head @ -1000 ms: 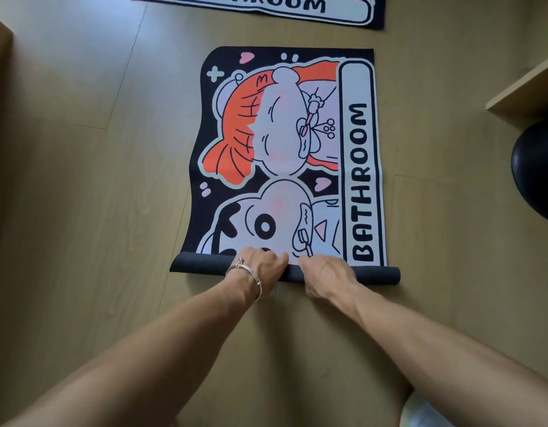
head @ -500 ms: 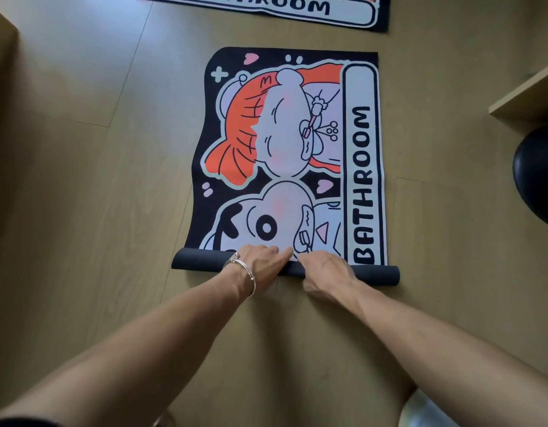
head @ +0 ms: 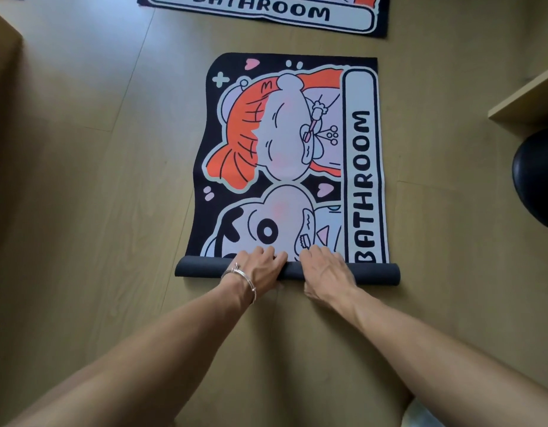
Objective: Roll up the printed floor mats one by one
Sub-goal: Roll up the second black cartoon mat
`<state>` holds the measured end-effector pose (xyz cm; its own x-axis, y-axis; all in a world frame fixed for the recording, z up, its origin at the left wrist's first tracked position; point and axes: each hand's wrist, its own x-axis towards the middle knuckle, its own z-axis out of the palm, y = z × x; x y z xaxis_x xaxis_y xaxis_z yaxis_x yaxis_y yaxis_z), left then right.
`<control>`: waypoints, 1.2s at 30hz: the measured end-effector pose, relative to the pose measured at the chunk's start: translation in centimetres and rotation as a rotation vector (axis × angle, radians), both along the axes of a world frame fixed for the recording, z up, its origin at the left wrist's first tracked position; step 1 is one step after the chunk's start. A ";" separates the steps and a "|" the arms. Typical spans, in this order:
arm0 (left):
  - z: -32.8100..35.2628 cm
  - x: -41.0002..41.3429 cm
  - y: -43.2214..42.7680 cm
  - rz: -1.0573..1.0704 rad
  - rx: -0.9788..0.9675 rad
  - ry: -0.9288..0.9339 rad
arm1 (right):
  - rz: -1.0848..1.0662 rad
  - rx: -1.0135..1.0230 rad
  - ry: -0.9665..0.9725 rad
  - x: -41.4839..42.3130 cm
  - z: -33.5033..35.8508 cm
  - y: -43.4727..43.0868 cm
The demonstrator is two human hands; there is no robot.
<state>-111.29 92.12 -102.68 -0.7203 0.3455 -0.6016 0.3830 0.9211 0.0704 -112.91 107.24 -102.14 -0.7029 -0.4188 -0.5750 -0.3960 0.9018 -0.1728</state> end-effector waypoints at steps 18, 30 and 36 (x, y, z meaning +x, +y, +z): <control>0.5 1.0 -1.6 -0.168 0.142 0.097 | 0.081 -0.238 -0.157 -0.4 0.3 2.0; 0.6 0.0 -0.6 0.019 0.132 0.088 | 0.090 -0.239 -0.070 -1.8 0.5 2.5; 0.1 0.1 -0.6 0.038 0.168 0.165 | 0.371 -0.230 0.204 -0.8 0.5 2.1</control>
